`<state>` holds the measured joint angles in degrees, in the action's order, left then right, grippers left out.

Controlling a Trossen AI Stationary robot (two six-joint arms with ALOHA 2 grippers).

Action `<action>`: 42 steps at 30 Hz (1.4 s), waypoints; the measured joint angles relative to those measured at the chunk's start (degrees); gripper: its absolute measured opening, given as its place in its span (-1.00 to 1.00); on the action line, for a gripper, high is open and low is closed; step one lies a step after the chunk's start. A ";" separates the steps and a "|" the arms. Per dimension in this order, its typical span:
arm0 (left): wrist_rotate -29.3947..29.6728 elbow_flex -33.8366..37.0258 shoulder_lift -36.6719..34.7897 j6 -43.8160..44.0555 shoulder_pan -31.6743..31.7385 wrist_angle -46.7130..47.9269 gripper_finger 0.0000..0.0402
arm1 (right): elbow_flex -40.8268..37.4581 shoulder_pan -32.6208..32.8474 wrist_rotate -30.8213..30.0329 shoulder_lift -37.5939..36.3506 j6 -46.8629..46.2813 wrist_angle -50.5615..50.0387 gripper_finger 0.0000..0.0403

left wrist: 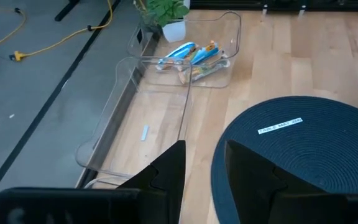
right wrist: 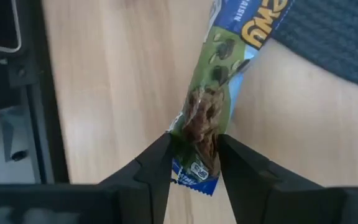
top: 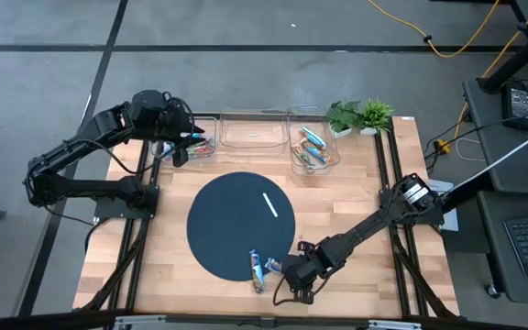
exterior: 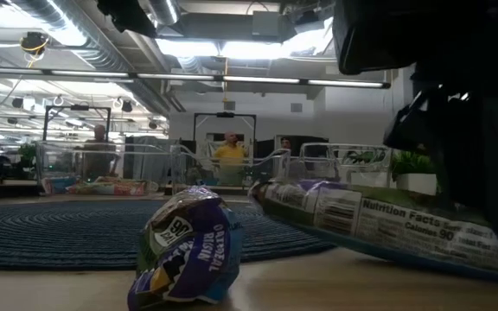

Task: Pick and place Granola Bars by type
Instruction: Put the right blue chewy bar into the top center transparent bin

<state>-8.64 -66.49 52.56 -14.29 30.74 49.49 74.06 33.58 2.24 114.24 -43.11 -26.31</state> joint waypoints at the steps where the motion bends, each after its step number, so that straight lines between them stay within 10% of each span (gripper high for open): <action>1: 0.00 0.02 0.02 -0.02 -0.02 -0.02 -0.48 | -0.11 -0.15 0.00 0.00 -0.18 -0.01 -0.33; 21: 0.00 0.00 0.02 0.00 -0.02 -0.04 -0.51 | 1.32 -0.79 0.42 -1.77 -4.66 -0.41 -0.97; 32: 0.00 0.02 0.02 0.38 -0.02 -0.04 -0.51 | 22.19 -1.75 -1.21 -6.37 -2.86 -37.21 -0.98; 42: 0.00 0.01 0.02 1.49 -0.01 -0.04 -0.51 | 25.53 -6.06 -1.14 -6.29 -2.80 -42.01 -0.98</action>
<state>-8.64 -66.48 52.58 -12.80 30.73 49.45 99.59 27.52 1.10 107.94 -45.91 -68.31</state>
